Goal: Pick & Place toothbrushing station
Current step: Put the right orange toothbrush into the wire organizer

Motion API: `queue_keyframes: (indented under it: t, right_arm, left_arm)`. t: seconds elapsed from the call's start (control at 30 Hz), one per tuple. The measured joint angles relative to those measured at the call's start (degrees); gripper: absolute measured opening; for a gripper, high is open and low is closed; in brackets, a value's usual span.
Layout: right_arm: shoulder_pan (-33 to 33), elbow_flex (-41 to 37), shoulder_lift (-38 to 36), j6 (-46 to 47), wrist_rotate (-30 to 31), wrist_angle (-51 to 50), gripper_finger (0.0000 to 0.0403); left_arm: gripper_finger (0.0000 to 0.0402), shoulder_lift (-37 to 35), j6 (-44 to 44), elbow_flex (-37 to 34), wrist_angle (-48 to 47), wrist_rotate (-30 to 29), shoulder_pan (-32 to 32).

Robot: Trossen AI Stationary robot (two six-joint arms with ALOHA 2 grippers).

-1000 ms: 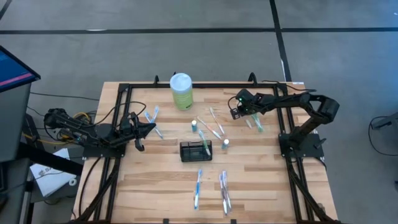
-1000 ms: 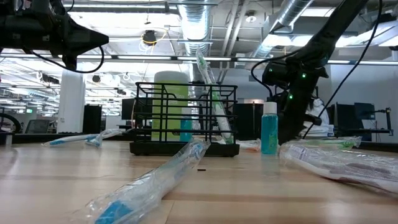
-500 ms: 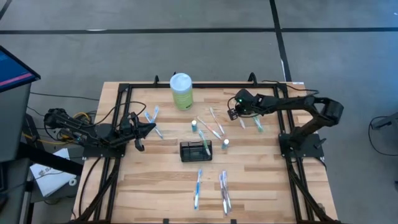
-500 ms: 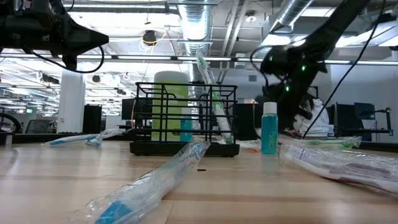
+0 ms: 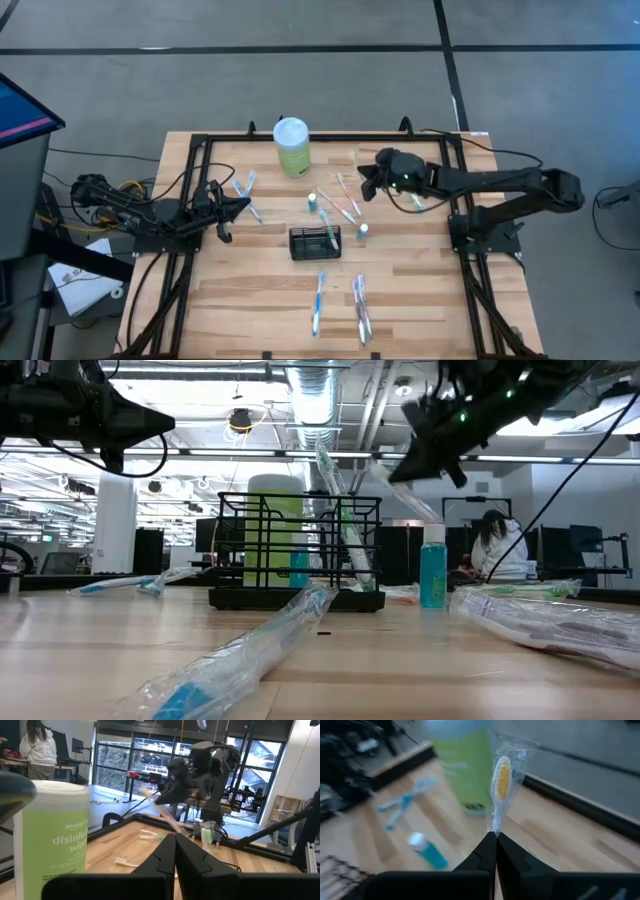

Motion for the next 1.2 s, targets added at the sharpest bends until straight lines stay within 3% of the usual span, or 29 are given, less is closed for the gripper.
queue_keyframes:
  t: [0.27, 0.57, 1.0, 1.2]
  right_arm:
    - [9.48, -2.35, 0.16, -4.78, 2.53, 16.01, 0.0]
    - [15.84, -11.46, 2.41, -8.25, 2.67, 41.64, 0.0]
    - [21.55, -12.74, 22.55, -13.79, 2.4, 75.8, 0.0]
    - [22.1, -12.71, 29.16, -14.92, 2.39, 84.27, 0.0]
  left_arm:
    - [0.0, 0.0, 0.0, 0.0, -0.01, 0.02, 0.0]
    - [0.0, 0.02, 0.02, 0.0, -0.02, 0.07, 0.0]
    - [0.0, 0.02, -0.09, 0.0, 0.29, 0.11, 0.0]
    - [0.0, 0.02, -0.03, 0.0, 0.31, 0.11, 0.0]
